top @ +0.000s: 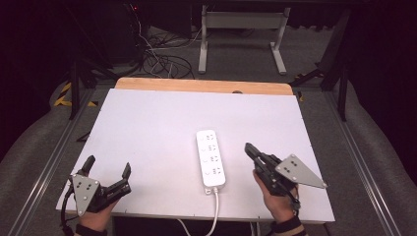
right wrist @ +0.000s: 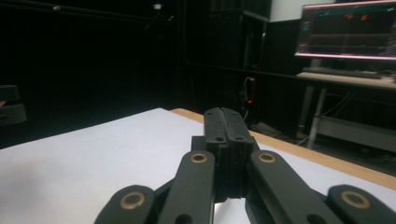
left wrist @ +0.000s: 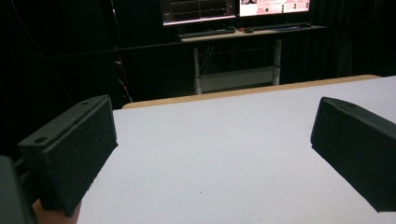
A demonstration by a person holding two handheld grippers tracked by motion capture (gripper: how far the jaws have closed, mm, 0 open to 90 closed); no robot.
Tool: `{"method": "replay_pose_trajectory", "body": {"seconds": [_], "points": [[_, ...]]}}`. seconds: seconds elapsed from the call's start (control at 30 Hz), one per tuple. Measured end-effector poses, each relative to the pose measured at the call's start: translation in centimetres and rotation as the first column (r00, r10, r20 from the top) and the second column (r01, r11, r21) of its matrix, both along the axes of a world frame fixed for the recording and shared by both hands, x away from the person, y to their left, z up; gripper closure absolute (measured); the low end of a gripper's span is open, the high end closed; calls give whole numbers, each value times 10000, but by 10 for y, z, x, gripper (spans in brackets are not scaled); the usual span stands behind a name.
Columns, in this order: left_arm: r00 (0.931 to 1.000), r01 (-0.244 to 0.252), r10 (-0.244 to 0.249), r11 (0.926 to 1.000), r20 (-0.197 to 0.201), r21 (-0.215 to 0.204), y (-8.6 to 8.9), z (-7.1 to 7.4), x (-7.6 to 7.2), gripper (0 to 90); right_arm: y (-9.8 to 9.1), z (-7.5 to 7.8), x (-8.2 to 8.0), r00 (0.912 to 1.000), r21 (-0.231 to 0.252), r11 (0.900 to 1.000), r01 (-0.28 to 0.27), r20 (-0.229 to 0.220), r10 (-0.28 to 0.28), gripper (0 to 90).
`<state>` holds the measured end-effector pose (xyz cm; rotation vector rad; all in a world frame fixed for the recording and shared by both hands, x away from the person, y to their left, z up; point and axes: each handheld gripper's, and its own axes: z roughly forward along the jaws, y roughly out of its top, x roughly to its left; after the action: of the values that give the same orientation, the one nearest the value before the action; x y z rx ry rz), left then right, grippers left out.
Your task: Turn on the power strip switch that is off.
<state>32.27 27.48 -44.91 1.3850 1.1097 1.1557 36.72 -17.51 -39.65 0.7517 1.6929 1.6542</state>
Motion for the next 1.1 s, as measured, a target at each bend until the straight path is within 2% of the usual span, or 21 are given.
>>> {"method": "replay_pose_trajectory", "body": {"seconds": [0.13, 0.27, 0.33, 0.37, 0.7, 0.77, 0.87, 0.9, 0.97, 1.0, 1.03, 1.1], "points": [[10000, -18, 18, 10000, -6, 29, 0, 0, 0, 9, -28, -7, -10, 9973, 553, 9965, 635, 321, -653, 900], [10000, -36, 36, 10000, 52, -7, 0, 1, 0, 9, -41, -18, -14, 9891, 867, 9886, 1229, 701, -1292, 900], [10000, 6, -6, 10000, 57, -2, 0, 1, -1, 9, -42, -21, -13, 9869, 1007, 9845, 1437, 596, -1502, 900], [10000, 16, -15, 10000, 51, -24, 0, 1, 0, 9, -41, -22, -13, 9847, 891, 9844, 1515, 737, -1582, 900], [10000, 36, -36, 10000, 71, -40, 0, 2, -1, 9, -36, -24, -15, 9810, 753, 9843, 1597, 993, -1667, 892], [10000, 60, -60, 10000, 49, -42, 1, 2, 0, 9, -36, -25, -14, 9776, 720, 9809, 1807, 963, -1872, 667], [10000, 70, -70, 10000, 64, -38, 0, 1, 0, 9, -38, -27, -9, 9709, 938, 9706, 2216, 715, -2286, 350], [10000, 68, -68, 10000, 65, -32, 1, 1, 0, 8, -37, -29, -7, 9616, 1030, 9603, 2592, 650, -2665, 233], [9999, 86, -85, 10000, 64, -49, 1, 1, 0, 7, -38, -30, -3, 9552, 1044, 9534, 2831, 587, -2901, 10], [9999, 110, -110, 9999, 69, -66, 1, 1, -1, 6, -38, -31, -1, 9516, 974, 9497, 2976, 499, -3033, 0], [9999, 124, -124, 9999, 73, -66, 1, 2, -1, 6, -39, -31, 0, 9543, 946, 9525, 2896, 479, -2949, 0], [9999, 136, -135, 9999, 77, -68, 1, 2, -1, 6, -40, -33, 0, 9496, 930, 9516, 2930, 881, -3010, 0]]}}
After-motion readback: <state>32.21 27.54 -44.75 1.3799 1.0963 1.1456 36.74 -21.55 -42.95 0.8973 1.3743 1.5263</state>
